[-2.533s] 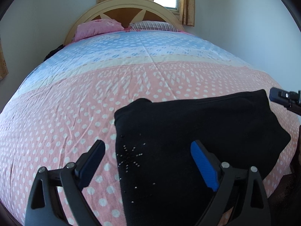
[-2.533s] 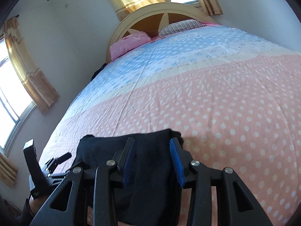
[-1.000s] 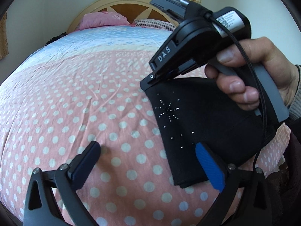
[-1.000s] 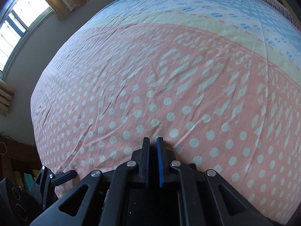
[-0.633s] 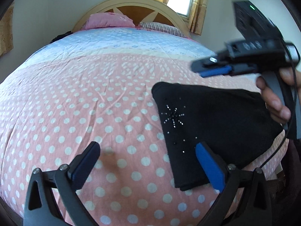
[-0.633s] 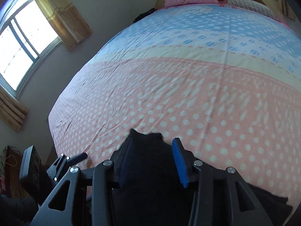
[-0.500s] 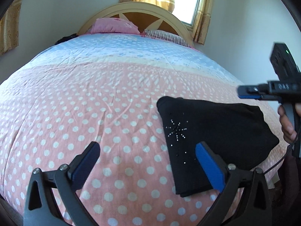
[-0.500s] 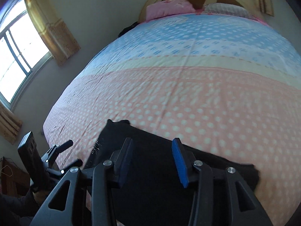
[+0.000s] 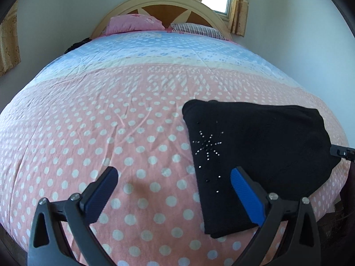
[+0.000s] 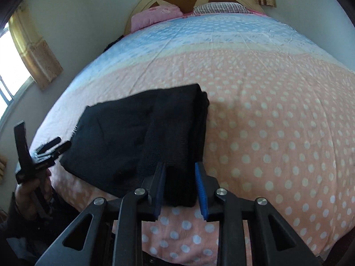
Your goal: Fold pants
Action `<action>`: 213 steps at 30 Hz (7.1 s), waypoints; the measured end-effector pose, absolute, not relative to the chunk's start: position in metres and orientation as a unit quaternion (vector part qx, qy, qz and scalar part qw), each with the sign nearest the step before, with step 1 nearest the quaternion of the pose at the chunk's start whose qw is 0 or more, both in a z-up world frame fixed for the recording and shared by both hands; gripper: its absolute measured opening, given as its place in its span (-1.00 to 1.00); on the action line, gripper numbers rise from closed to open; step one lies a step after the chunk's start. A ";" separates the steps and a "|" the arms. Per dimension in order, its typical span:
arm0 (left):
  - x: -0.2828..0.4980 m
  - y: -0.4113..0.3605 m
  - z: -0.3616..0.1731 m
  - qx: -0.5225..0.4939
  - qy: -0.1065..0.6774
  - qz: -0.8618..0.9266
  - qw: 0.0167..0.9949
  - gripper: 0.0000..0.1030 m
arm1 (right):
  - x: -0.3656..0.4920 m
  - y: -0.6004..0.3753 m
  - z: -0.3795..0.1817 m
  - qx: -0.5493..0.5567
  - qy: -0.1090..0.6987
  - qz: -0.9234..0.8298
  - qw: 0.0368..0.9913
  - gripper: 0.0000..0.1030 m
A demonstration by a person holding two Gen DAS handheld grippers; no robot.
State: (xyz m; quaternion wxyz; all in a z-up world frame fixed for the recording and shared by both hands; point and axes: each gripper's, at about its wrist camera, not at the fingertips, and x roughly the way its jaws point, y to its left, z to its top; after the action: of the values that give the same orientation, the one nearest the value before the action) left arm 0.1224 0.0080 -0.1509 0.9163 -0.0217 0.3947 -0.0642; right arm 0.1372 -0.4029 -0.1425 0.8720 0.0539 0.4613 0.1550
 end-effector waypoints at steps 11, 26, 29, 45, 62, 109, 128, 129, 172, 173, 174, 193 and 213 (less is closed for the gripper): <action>0.126 -0.005 -0.131 0.001 0.369 -0.076 0.926 1.00 | 0.138 -0.424 -0.145 0.094 0.447 0.174 0.872 -0.39; 0.149 -0.018 -0.143 0.010 0.386 -0.100 0.917 1.00 | 0.166 -0.427 -0.145 0.155 0.426 0.148 0.879 0.27; 0.153 -0.016 -0.146 -0.001 0.396 -0.106 0.912 1.00 | 0.173 -0.427 -0.153 0.160 0.432 0.145 0.876 0.27; 0.158 -0.009 -0.150 -0.053 0.414 -0.165 0.894 0.62 | 0.175 -0.431 -0.161 0.188 0.438 0.185 0.859 -0.24; 0.166 -0.024 -0.151 -0.042 0.419 -0.183 0.888 0.22 | 0.182 -0.434 -0.177 0.248 0.434 0.194 0.844 -0.26; 0.121 0.037 -0.094 -0.090 0.331 -0.141 0.929 -0.76 | 0.185 -0.331 -0.096 0.125 0.372 0.259 0.882 -0.48; 0.119 0.119 -0.092 -0.120 0.313 -0.031 0.942 -0.76 | 0.256 -0.202 -0.090 0.080 0.393 0.353 0.845 -0.48; 0.117 0.123 -0.092 -0.118 0.313 -0.025 0.942 -0.76 | 0.260 -0.196 -0.090 0.078 0.394 0.356 0.843 -0.48; 0.123 0.199 -0.157 -0.129 0.370 0.116 0.913 0.43 | 0.353 -0.113 -0.182 0.078 0.496 0.330 0.799 0.07; 0.121 0.201 -0.157 -0.137 0.370 0.115 0.912 0.43 | 0.351 -0.113 -0.181 0.077 0.494 0.328 0.801 0.08; 0.119 0.202 -0.157 -0.142 0.372 0.114 0.910 0.43 | 0.349 -0.113 -0.178 0.074 0.490 0.324 0.806 0.08; 0.060 0.145 -0.065 -0.097 0.268 0.105 0.953 0.78 | 0.208 -0.189 -0.073 0.009 0.338 0.249 0.908 0.22; 0.041 0.113 -0.040 -0.081 0.222 0.092 0.967 0.94 | 0.115 -0.220 -0.032 -0.005 0.231 0.253 0.939 0.39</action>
State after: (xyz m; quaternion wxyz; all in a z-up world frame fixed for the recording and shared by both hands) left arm 0.0415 0.1132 -0.0401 0.9672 -0.0807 0.2223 0.0923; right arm 0.1151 -0.2201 -0.0317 0.9394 -0.0046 0.2308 0.2532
